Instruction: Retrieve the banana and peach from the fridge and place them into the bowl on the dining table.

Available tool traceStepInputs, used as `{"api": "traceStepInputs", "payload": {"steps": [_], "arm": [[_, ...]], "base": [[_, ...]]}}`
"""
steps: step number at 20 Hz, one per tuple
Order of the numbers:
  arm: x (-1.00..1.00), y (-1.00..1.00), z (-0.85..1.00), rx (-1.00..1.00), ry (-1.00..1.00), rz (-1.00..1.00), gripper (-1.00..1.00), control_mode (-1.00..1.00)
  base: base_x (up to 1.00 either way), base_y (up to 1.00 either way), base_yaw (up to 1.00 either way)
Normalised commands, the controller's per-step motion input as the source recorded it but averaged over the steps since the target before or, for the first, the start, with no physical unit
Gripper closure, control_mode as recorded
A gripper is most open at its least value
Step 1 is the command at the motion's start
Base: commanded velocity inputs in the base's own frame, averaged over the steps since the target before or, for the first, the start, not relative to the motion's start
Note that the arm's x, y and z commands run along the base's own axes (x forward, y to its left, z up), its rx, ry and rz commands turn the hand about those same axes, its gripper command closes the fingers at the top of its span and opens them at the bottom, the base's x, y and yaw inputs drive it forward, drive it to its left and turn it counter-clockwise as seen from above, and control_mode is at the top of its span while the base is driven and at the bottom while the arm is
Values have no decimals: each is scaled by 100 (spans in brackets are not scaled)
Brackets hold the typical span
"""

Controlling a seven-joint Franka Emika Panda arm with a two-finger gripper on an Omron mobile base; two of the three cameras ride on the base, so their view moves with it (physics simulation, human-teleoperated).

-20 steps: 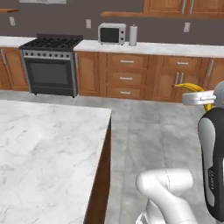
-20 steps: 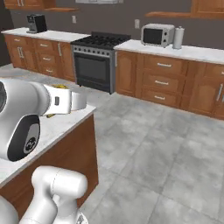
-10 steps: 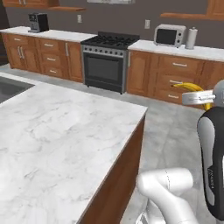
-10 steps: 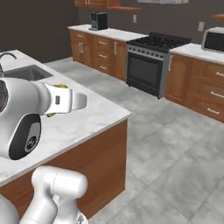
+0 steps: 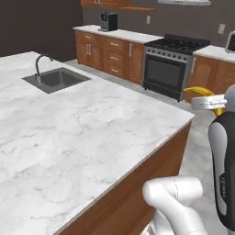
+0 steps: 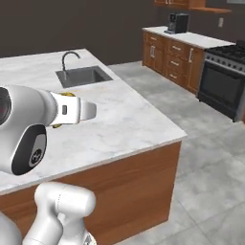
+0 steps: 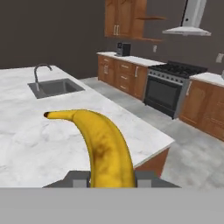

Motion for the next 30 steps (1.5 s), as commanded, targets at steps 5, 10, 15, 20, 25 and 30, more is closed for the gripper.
{"api": "traceStepInputs", "payload": {"steps": [5, 10, 15, 20, 25, 30], "arm": [[0, 0, 0, 0, 0, 0, 100, 100], [0, 0, 0, 0, 0, 0, 100, 100], [0, 0, 0, 0, 0, 0, 100, 100], [0, 0, 0, 0, 0, 0, 100, 100], [0, 0, 0, 0, 0, 0, 100, 100], [0, 0, 0, 0, 0, 0, 100, 100]], "base": [[-40, 53, 57], [-22, 90, 50], [0, 100, 38], [0, 100, 32], [11, 100, 26], [41, 52, -2]]}}
